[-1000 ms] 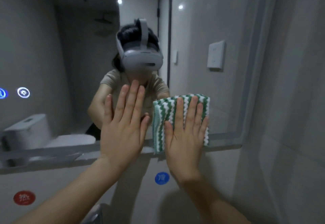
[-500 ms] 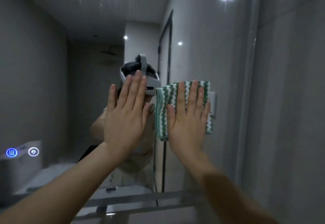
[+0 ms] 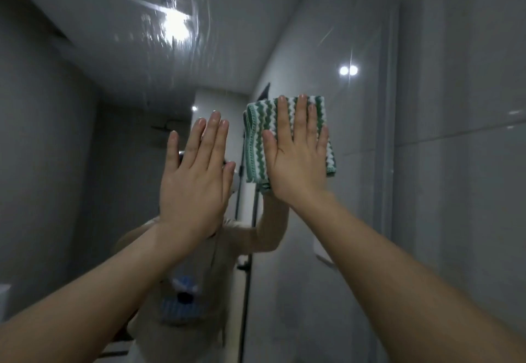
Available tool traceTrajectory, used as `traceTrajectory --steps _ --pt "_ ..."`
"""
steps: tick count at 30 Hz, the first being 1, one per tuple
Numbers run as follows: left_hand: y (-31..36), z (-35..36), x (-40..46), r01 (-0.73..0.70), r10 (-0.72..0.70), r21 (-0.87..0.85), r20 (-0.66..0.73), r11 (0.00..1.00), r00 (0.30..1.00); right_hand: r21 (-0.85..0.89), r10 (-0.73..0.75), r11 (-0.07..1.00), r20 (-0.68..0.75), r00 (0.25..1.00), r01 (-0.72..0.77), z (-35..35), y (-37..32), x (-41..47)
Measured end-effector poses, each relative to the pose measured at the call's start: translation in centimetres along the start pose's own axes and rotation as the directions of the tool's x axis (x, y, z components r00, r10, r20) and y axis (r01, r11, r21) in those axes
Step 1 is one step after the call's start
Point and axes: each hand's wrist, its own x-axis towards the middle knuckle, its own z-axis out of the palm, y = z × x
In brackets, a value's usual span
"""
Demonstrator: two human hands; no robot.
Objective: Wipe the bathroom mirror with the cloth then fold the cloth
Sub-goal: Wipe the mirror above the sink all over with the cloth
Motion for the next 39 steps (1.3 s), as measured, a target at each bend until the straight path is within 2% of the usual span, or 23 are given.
traceTrajectory --steps 13,19,26,29,34,39 --pt "-1.9 -0.4 14.5 0.045 -0.045 0.006 0.009 0.999 0.999 0.021 -0.017 1.000 0.109 0.994 0.015 -3.6 -0.9 14.3" --pt "-2.1 0.1 15.9 0.029 -0.028 0.027 -0.050 0.999 0.998 0.012 -0.034 0.999 0.116 0.993 0.033 -4.2 -0.7 17.5" --pt "-2.1 -0.4 17.1 0.023 -0.023 0.043 0.007 0.999 1.000 0.019 -0.014 1.000 0.135 0.991 0.011 -5.4 -0.8 20.5" --pt "-1.8 -0.8 18.7 0.038 -0.039 0.036 0.035 0.999 0.999 0.018 -0.035 0.999 0.137 0.990 0.032 -5.5 -0.6 20.8" --pt "-1.5 -0.6 20.9 0.068 -0.070 0.073 0.024 0.995 0.997 0.015 -0.082 0.997 0.136 0.987 0.081 -5.9 0.1 21.8" --pt "-1.5 -0.4 23.7 0.146 -0.146 0.035 -0.003 0.989 0.989 0.007 -0.105 0.994 0.113 0.988 0.105 -6.4 0.8 23.0"
